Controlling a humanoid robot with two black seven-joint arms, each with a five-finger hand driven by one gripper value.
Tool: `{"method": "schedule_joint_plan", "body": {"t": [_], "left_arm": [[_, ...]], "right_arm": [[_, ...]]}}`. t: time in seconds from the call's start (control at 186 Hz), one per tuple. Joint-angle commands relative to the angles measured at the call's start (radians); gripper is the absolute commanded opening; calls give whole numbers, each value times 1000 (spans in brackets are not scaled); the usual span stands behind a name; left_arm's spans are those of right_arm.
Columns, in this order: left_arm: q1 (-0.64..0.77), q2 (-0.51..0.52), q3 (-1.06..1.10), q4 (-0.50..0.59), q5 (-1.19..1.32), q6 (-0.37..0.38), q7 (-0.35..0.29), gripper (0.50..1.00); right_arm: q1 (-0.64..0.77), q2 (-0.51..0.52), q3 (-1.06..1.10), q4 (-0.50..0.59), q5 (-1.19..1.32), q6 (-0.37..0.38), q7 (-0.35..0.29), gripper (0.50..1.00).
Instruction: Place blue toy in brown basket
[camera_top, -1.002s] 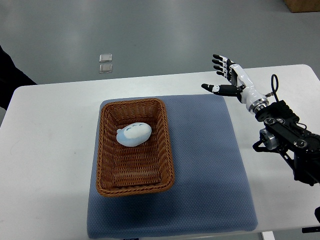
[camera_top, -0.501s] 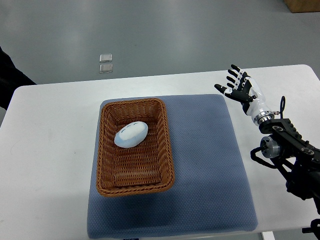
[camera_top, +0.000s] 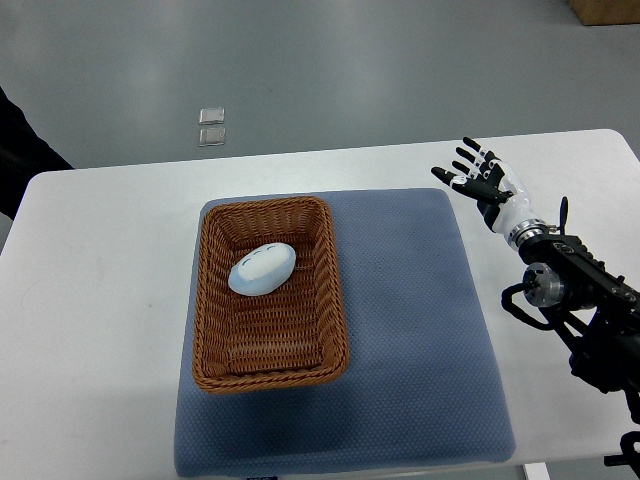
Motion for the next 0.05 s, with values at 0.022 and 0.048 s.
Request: {"method": "schedule_joint_plan", "body": {"t": [0.022,0.048], "left_arm": [[-6,0,-1,-1,0,0,0,1000],[-6,0,-1,-1,0,0,0,1000]], "right_arm": [[5,-4,-3,1,0,3,12,913],[10,-2,-3,3,-1,3,18,913]]}}
